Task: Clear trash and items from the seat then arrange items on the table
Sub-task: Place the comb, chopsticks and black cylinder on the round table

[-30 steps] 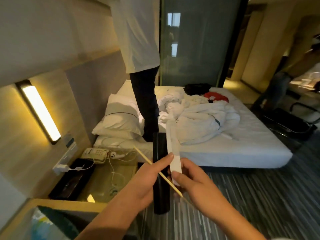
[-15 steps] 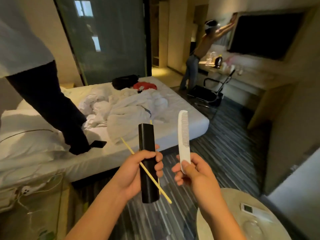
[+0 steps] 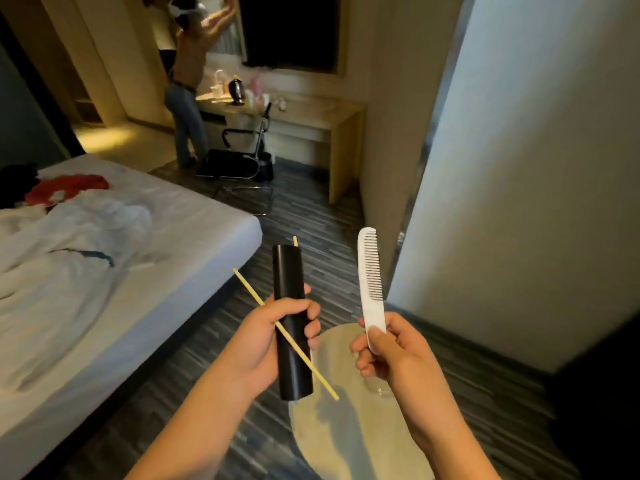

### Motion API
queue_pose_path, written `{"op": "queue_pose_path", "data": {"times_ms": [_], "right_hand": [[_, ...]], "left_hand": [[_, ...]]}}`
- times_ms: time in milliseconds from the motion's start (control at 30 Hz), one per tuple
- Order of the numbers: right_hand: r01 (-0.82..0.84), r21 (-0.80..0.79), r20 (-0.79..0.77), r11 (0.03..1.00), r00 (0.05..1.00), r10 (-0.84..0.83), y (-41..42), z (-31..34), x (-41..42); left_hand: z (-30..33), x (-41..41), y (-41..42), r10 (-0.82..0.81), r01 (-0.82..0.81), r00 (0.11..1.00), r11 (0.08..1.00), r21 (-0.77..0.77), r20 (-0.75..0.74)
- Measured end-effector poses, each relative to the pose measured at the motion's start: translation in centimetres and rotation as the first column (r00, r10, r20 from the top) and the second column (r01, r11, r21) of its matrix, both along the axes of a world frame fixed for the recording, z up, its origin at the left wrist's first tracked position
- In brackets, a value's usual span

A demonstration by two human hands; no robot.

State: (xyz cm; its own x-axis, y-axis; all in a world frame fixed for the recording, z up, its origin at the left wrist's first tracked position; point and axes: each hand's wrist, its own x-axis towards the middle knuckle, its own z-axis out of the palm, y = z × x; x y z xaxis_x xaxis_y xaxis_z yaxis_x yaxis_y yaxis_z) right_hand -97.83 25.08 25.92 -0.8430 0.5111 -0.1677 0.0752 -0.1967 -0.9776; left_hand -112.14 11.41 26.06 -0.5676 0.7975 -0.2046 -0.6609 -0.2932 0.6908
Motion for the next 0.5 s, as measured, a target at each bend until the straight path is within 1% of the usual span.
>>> {"op": "queue_pose_path", "data": {"times_ms": [100,167,267,400,500], "right_hand": [[0.107,0.023,0.029,0.994,0.994,-0.108,1.7,-0.3,0.1],[0.193,0.007,0.039,0.981,0.980,-0.193,2.6,-0.8,-0.4],[0.253,-0.004,0.064,0.968,0.966,-0.252,3.0,-1.3,-0.9],[0.353,-0.032,0.116,0.935,0.931,-0.347,3.3,-3.2,-1.9],[0.415,-0.063,0.167,0.907,0.901,-0.401,3.9,-5.0,-2.7]], "left_hand": [[-0.4,-1.2,3.3,-0.103,0.103,0.994,0.995,0.009,0.029],[-1.0,-2.7,5.3,-0.190,0.189,0.980,0.982,0.009,0.054],[-1.8,-4.0,6.8,-0.246,0.245,0.967,0.969,0.012,0.071],[-4.4,-6.1,9.0,-0.303,0.313,0.944,0.948,-0.063,0.131],[-6.7,-7.2,10.4,-0.353,0.370,0.921,0.926,-0.081,0.167]]}}
